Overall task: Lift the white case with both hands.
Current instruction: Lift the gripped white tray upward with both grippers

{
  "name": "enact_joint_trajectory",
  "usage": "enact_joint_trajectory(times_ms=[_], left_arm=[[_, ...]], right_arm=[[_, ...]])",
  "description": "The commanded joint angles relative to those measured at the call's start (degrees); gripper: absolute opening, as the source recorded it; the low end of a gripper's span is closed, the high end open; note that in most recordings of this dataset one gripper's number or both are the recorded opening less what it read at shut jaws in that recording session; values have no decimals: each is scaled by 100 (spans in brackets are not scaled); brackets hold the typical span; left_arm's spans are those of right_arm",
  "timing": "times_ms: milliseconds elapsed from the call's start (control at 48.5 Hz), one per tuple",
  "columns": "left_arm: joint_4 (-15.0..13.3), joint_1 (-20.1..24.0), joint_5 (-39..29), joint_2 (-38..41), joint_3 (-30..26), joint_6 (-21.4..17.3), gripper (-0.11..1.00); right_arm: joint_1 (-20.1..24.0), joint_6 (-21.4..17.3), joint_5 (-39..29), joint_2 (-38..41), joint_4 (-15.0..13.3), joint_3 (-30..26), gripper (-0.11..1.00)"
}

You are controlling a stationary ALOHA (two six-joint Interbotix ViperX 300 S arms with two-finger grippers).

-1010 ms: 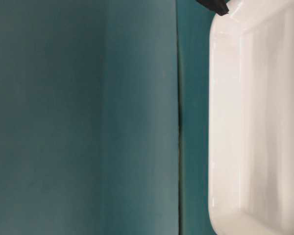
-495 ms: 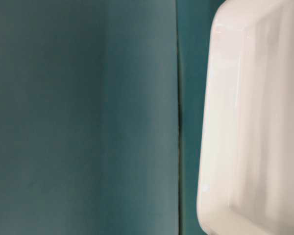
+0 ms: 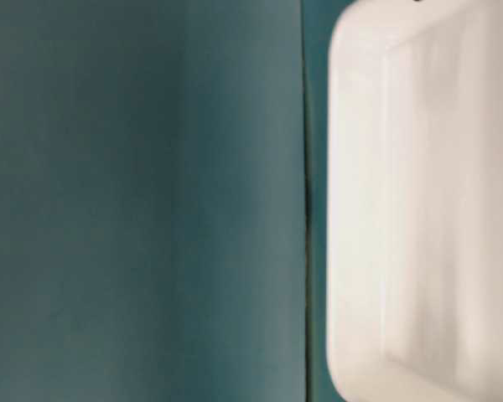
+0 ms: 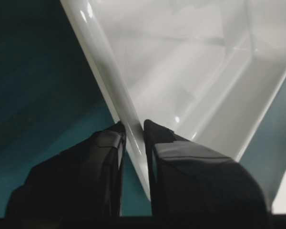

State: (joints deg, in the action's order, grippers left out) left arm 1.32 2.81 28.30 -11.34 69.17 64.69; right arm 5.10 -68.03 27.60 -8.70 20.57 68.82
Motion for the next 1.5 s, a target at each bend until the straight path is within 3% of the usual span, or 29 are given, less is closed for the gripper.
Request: enact_joint_trajectory(times_ms=[0, 454, 618, 886, 1484], left_arm=[[35, -35, -141, -202, -369, 44, 11], [26, -290, -2241, -1784, -1143, 492, 10], [35, -360, -2364, -2136, -1160, 870, 10], [26, -466, -2566, -2312, -1547, 932, 10], [26, -519, -3357, -2654, -2602, 1257, 10]], right_arm=[[0, 18, -237, -281, -9, -264, 12], [-272, 88, -2470, -2162, -44, -826, 12], [-396, 88, -3076, -2760, -53, -1028, 12], [-527, 62, -3973, -3305, -53, -1397, 12], [-571, -141, -4852, -3630, -18, -2417, 12]])
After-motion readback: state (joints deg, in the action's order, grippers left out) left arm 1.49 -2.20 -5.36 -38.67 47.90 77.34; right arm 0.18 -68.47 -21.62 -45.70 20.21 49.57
